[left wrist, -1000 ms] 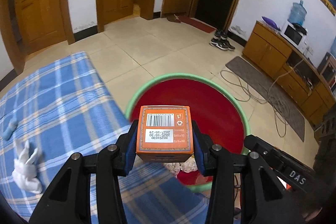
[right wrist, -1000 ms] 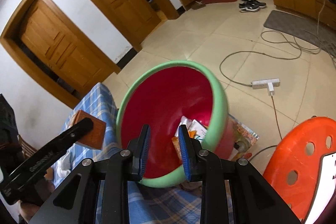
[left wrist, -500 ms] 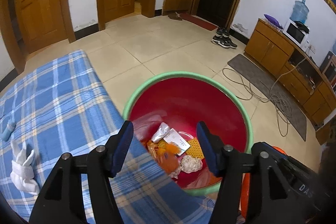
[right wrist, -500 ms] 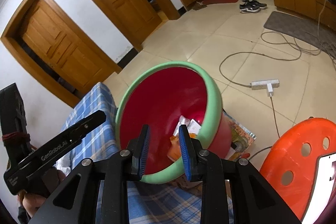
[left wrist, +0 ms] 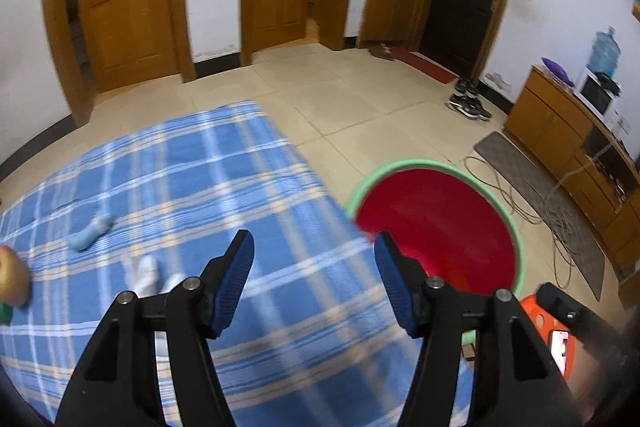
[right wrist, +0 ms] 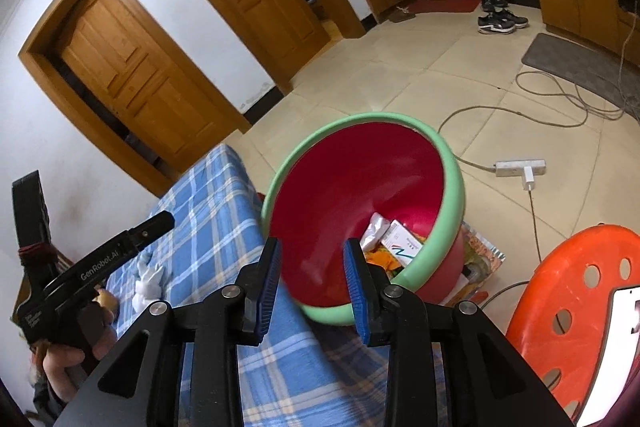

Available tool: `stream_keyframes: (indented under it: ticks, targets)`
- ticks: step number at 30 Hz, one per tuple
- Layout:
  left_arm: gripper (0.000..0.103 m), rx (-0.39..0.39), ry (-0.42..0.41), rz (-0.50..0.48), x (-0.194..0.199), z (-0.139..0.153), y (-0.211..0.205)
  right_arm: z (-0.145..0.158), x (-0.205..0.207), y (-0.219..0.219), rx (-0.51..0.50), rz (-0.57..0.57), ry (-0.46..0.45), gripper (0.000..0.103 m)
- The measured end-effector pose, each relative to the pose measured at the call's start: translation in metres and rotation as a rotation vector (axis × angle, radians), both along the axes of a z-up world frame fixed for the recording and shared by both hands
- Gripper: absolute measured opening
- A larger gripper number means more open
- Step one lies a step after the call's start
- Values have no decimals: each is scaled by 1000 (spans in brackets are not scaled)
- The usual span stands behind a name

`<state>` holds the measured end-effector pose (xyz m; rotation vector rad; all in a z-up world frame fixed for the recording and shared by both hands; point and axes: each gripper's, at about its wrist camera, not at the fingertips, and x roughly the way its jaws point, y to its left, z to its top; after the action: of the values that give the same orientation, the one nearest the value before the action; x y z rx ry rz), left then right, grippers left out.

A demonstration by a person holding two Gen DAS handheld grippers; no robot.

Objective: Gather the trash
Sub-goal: 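Move the left tool back to the table and grasp the light-blue plastic toy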

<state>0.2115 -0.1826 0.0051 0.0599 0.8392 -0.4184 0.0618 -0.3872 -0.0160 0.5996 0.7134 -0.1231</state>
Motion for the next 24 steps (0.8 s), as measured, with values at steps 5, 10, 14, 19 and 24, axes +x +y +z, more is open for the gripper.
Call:
stream_keyframes:
  ticks: [5, 10, 14, 19, 24]
  targets:
    - [62, -7, 11, 74, 16, -2, 45, 5, 2, 12, -11, 15, 6, 33]
    - [62, 24, 8, 129, 33, -9, 79, 6, 5, 19, -24, 4, 16, 34]
    - [62, 82, 26, 160, 60, -19, 108, 3, 10, 30, -25, 18, 34, 34]
    - [62, 121, 58, 197, 86, -33, 134, -3, 18, 39, -33, 35, 63, 34]
    - [62, 156, 87, 199, 111, -49, 149, -7, 22, 40, -36, 34, 79, 34]
